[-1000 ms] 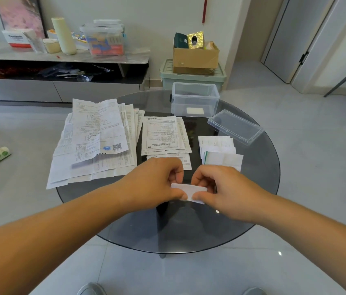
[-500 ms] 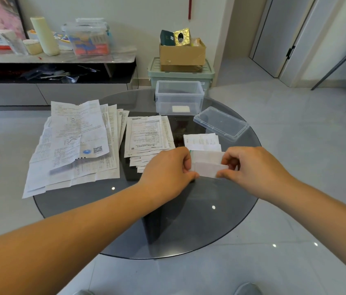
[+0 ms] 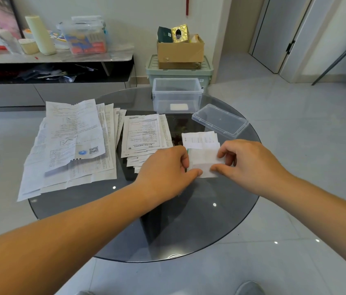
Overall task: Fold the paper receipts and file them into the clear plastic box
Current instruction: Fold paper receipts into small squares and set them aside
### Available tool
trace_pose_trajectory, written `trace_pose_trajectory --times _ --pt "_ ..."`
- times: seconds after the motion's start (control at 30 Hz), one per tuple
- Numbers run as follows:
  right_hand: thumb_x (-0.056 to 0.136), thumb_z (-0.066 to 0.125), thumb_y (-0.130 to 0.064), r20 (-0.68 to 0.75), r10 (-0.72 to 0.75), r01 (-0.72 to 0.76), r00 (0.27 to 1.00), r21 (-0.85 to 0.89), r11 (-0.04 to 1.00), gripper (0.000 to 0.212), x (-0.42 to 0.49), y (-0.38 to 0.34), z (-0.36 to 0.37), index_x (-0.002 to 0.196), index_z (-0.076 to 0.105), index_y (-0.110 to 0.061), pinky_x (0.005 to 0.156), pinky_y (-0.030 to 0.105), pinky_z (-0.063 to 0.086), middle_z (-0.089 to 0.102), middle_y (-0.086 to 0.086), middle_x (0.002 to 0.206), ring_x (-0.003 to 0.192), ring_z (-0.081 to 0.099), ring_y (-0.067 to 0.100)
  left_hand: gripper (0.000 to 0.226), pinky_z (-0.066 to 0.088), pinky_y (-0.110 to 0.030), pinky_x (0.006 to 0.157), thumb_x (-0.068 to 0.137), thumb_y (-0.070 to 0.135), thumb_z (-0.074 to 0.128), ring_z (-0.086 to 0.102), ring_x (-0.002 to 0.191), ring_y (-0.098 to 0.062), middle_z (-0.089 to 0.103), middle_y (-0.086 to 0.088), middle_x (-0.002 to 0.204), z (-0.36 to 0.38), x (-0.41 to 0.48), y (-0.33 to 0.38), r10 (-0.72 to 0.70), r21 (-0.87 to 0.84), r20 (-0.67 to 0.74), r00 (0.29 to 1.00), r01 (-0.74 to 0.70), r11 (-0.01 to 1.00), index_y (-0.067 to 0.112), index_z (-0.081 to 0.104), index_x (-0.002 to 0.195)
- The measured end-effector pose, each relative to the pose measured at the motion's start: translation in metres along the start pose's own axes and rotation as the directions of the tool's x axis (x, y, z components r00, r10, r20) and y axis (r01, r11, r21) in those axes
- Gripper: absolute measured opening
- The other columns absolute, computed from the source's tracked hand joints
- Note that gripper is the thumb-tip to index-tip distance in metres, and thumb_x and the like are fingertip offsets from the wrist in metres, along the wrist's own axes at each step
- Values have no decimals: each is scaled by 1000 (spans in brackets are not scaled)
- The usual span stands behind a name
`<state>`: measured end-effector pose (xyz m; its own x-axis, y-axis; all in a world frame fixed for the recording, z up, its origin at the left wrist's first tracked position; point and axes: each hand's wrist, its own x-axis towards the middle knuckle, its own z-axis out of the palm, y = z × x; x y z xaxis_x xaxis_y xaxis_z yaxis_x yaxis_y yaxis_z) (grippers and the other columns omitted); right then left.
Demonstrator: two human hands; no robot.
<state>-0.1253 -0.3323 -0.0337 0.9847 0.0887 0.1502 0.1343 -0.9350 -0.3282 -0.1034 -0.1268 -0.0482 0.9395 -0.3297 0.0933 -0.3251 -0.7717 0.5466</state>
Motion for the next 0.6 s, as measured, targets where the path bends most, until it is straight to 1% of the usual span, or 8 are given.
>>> trace_pose_trajectory --times 0.1,0.17,0.23,0.27,0.33,0.43,0.5,0.6 --pt "83 74 -51 30 -6 8 1000 -59 998 29 2 0 3 100 65 -29 64 20 36 50 -13 87 85 52 10 30 55 -30 73 88 51 68 59 77 -10 60 12 84 0 0 1 51 65 -16 999 -50 997 27 56 101" --pt "84 71 -53 45 -18 23 999 -113 993 33 4 1 6 106 67 -29 73 25 40 47 -11 93 97 48 11 37 51 -26 77 91 51 64 57 90 -11 57 10 99 1 1 1 119 167 -25 993 -113 979 30 54 120" --pt "86 69 -53 69 -23 31 997 -128 991 35 5 1 9 113 67 -31 78 27 40 45 -10 99 106 45 13 43 46 -27 81 95 50 58 53 106 -14 55 6 116 3 2 0 173 259 -17 985 -163 952 32 52 134" --pt "88 67 -53 84 -23 33 996 -125 992 35 6 1 9 115 66 -32 78 26 38 44 -9 101 109 44 14 42 45 -27 81 97 49 55 52 110 -15 54 4 120 4 2 0 185 291 -4 983 -176 940 32 52 136" --pt "90 65 -51 114 -28 43 993 -124 991 33 7 0 10 118 66 -32 80 25 36 41 -9 103 111 42 14 39 43 -27 81 99 48 51 49 111 -16 51 2 121 6 3 -2 200 344 18 980 -194 919 31 58 133" --pt "91 64 -51 119 -63 80 991 -147 986 32 9 1 10 117 66 -33 88 28 39 41 -9 108 114 37 15 38 42 -30 89 100 51 46 44 109 -17 48 0 119 7 6 -2 219 413 32 975 -213 886 31 62 128" --pt "90 63 -53 129 -96 121 987 -198 973 32 11 2 9 115 66 -34 101 34 35 41 -8 123 122 32 17 42 39 -33 96 99 55 45 41 112 -18 47 0 121 8 8 -2 225 437 32 974 -216 873 32 62 129" --pt "89 63 -52 197 -143 187 970 -224 957 28 18 1 5 111 58 -36 113 41 18 29 -8 151 141 15 19 45 32 -35 103 94 62 48 36 121 -18 44 1 130 8 13 -2 219 420 45 975 -218 881 33 61 126"
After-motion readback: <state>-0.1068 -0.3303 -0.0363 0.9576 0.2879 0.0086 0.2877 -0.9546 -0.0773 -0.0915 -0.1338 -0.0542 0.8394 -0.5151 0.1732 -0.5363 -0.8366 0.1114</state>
